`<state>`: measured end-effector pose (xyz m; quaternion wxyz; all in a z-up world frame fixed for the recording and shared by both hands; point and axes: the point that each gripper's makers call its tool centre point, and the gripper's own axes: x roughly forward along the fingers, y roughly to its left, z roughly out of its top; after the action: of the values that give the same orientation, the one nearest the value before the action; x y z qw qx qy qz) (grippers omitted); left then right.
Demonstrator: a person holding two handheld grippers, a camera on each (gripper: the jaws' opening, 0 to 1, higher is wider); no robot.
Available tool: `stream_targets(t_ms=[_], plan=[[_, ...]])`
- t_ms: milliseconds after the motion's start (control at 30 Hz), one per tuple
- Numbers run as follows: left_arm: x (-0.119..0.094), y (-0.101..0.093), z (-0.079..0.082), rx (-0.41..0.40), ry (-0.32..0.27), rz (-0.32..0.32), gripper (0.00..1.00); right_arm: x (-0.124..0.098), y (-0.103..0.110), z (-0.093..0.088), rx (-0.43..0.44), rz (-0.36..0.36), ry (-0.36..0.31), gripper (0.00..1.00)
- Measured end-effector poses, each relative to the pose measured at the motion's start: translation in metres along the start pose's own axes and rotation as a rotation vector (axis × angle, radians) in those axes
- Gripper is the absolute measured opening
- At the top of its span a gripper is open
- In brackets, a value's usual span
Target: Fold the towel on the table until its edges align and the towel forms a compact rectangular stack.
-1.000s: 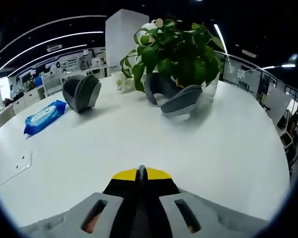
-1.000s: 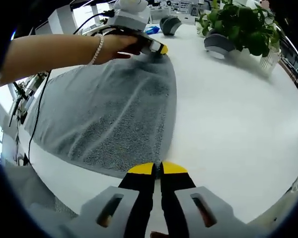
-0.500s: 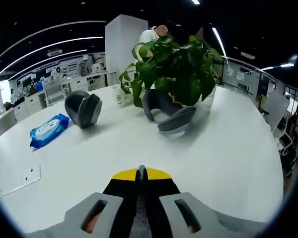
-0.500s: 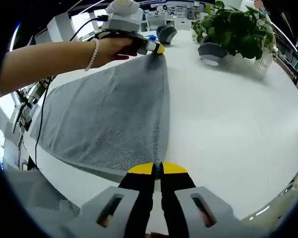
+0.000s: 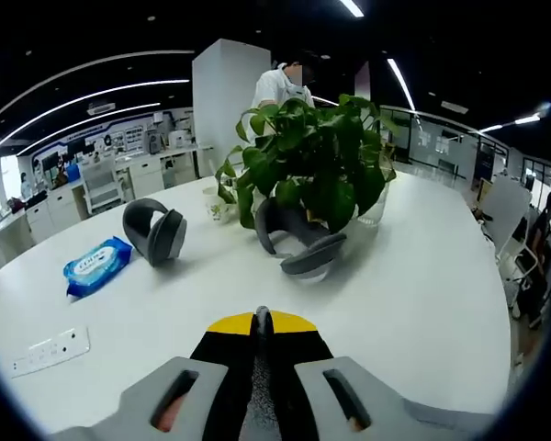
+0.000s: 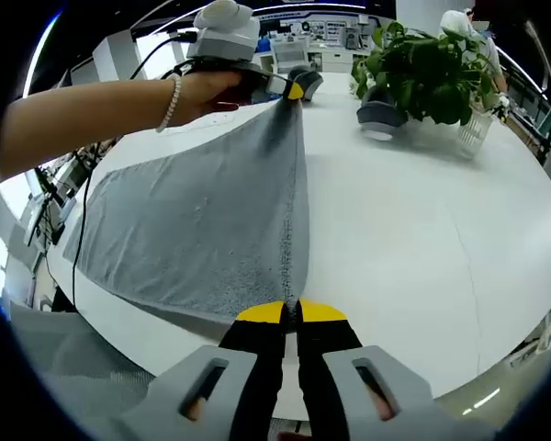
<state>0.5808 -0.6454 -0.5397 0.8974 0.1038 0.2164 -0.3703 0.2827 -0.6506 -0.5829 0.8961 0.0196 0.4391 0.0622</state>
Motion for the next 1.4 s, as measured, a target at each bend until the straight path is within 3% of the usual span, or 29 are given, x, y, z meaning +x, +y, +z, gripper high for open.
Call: stream_targets(t_ms=[333, 567, 800, 933, 1400], plan=[[-0.012, -0.002, 0.010, -0.007, -0.022, -0.007, 0.04, -0.017, 0.005, 0.008, -0.011, -0.021, -0.029, 0.01], [-0.029, 0.008, 0.022, -0.028, -0.059, -0.011, 0.04, -0.029, 0.020, 0.020, -0.032, -0.015, -0.056, 0.01], [-0.058, 0.026, 0.028, -0.025, -0.083, 0.002, 0.04, -0.040, 0.047, 0.029, -0.051, 0.009, -0.080, 0.01], [-0.077, 0.040, 0.031, -0.030, -0.104, 0.018, 0.04, -0.050, 0.066, 0.040, -0.131, 0.006, -0.114, 0.01], [-0.151, 0.102, 0.037, -0.047, -0.160, 0.083, 0.04, -0.070, 0.139, 0.068, -0.232, 0.042, -0.187, 0.01]])
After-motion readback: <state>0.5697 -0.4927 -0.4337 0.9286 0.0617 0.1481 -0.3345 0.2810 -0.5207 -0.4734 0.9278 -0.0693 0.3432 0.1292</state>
